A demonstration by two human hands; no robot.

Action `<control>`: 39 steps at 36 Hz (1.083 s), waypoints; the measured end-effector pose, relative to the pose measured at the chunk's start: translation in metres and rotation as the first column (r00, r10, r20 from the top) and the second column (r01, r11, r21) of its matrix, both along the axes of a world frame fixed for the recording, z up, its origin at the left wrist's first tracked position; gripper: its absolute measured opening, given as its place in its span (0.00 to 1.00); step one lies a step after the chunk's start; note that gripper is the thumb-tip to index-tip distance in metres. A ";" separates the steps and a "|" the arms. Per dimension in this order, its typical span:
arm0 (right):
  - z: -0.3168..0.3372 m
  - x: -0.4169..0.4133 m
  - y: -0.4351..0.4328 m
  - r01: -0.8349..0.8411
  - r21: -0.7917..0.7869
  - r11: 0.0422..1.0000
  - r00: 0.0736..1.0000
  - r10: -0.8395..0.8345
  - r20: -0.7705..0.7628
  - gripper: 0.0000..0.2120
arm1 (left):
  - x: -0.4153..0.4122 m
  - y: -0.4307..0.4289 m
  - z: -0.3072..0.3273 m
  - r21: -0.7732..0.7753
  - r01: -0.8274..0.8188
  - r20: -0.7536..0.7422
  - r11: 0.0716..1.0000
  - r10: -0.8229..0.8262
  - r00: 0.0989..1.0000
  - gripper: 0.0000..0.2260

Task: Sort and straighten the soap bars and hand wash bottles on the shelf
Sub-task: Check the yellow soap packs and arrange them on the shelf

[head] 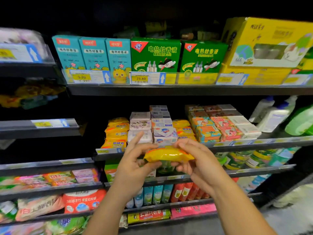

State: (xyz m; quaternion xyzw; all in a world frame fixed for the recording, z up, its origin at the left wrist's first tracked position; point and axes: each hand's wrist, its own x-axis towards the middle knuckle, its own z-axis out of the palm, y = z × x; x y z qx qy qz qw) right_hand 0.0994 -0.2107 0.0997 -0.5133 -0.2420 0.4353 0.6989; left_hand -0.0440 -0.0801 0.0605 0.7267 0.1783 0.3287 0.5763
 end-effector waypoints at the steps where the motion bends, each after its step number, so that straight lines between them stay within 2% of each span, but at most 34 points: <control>1: -0.001 0.003 0.000 -0.052 0.029 0.998 0.997 0.054 -0.048 0.15 | 0.002 0.001 0.000 0.008 -0.042 0.018 0.999 0.042 0.999 0.15; 3: -0.006 0.012 -0.001 -0.179 0.049 0.983 0.981 0.182 -0.073 0.30 | 0.007 0.002 0.002 -0.030 -0.081 0.035 0.996 0.082 0.996 0.12; 4: -0.007 0.016 -0.002 -0.233 0.027 0.972 0.972 0.234 -0.029 0.33 | 0.009 0.002 0.005 -0.080 -0.076 0.040 0.994 0.080 0.996 0.12; 6: -0.008 0.021 0.003 -0.261 -0.063 0.963 0.959 0.266 0.095 0.29 | 0.014 0.001 0.009 -0.191 -0.065 0.049 0.979 0.075 0.996 0.14; 9: -0.005 0.026 0.015 -0.143 -0.162 0.976 0.950 0.181 0.255 0.19 | 0.026 0.000 0.009 -0.317 -0.062 0.081 0.946 0.092 0.992 0.13; 12: -0.003 0.033 0.025 -0.112 -0.139 0.984 0.960 0.144 0.240 0.14 | 0.040 0.000 0.003 -0.378 -0.080 0.085 0.922 0.121 0.989 0.11; 14: -0.001 0.040 0.030 -0.064 -0.144 0.987 0.958 0.102 0.270 0.08 | 0.048 0.001 0.002 -0.394 -0.073 0.086 0.916 0.116 0.989 0.20; 17: -0.003 0.051 0.037 0.016 -0.124 0.992 0.954 0.022 0.300 0.07 | 0.052 0.005 0.001 -0.336 -0.035 0.091 0.941 0.069 0.993 0.36; 19: -0.004 0.055 0.040 0.018 -0.083 0.996 0.975 0.001 0.220 0.07 | 0.050 0.009 -0.001 -0.227 0.034 0.062 0.973 -0.020 0.998 0.39; 22: -0.005 0.061 0.041 -0.048 -0.078 0.996 0.991 0.057 0.121 0.06 | 0.046 0.014 -0.005 0.074 0.030 -0.108 0.997 -0.022 0.994 0.34; 27: -0.010 0.056 0.045 -0.148 -0.091 0.985 0.988 0.150 0.019 0.08 | 0.043 0.021 -0.008 0.187 -0.121 -0.098 0.975 0.141 0.985 0.22; 29: -0.015 0.054 0.046 -0.164 -0.046 0.985 0.986 0.162 -0.031 0.15 | 0.040 0.024 -0.008 0.205 -0.124 -0.094 0.971 0.146 0.985 0.17; 31: -0.018 0.055 0.045 -0.170 -0.052 0.984 0.985 0.171 0.011 0.21 | 0.037 0.024 -0.008 0.137 -0.131 -0.095 0.982 0.144 0.985 0.13; 33: -0.020 0.054 0.044 -0.181 -0.087 0.980 0.969 0.192 0.152 0.17 | 0.036 0.023 -0.007 -0.025 -0.132 -0.093 0.991 0.129 0.987 0.10; 35: -0.018 0.050 0.043 -0.183 -0.108 0.977 0.942 0.205 0.265 0.16 | 0.034 0.020 -0.006 -0.131 -0.106 -0.071 0.986 0.097 0.993 0.11; 39: -0.018 0.045 0.043 -0.042 -0.126 0.991 0.932 0.084 0.352 0.11 | 0.034 0.013 -0.003 -0.263 -0.018 0.030 0.965 0.027 0.999 0.18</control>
